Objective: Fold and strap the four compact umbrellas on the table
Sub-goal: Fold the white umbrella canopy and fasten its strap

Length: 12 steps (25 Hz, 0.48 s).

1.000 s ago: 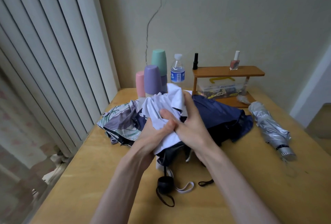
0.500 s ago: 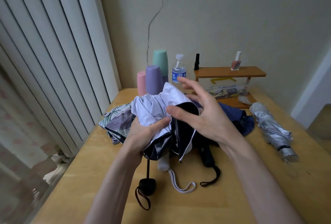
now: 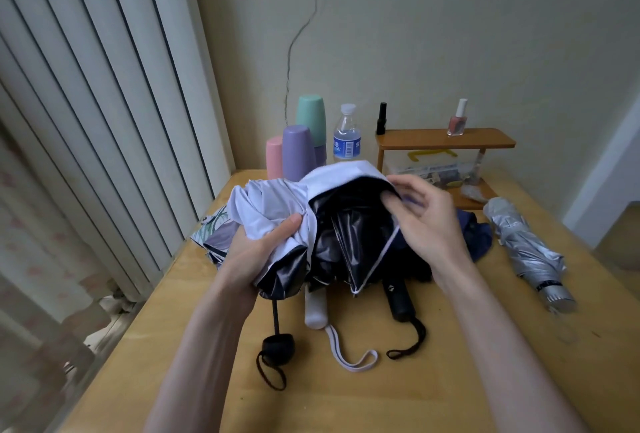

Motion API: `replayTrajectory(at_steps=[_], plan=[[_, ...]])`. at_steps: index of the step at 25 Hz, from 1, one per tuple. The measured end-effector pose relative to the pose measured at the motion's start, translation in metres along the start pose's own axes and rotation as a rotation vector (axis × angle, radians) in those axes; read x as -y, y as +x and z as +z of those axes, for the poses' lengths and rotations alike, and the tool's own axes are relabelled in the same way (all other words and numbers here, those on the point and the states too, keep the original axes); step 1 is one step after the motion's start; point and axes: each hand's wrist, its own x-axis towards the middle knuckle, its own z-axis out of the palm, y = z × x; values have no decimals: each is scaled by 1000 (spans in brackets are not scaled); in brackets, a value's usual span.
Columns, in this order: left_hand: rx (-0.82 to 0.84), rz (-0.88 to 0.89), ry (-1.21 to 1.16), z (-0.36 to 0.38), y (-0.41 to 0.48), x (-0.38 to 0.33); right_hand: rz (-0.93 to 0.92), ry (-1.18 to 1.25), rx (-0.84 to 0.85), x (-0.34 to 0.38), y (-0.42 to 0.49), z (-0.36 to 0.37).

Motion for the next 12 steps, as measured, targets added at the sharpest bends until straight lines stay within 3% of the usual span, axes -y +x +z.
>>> replayTrajectory(at_steps=[3,6,10,12], plan=[[-111,69,15,7,1,1,210,433,342,16,-11,14],[-208,110,86,18,1,3,335,613,378,25,-10,20],[-226,204,225,20,3,2,297,328,172,32,-10,12],[-167,205,264,23,3,1,270,269,190,29,-13,17]])
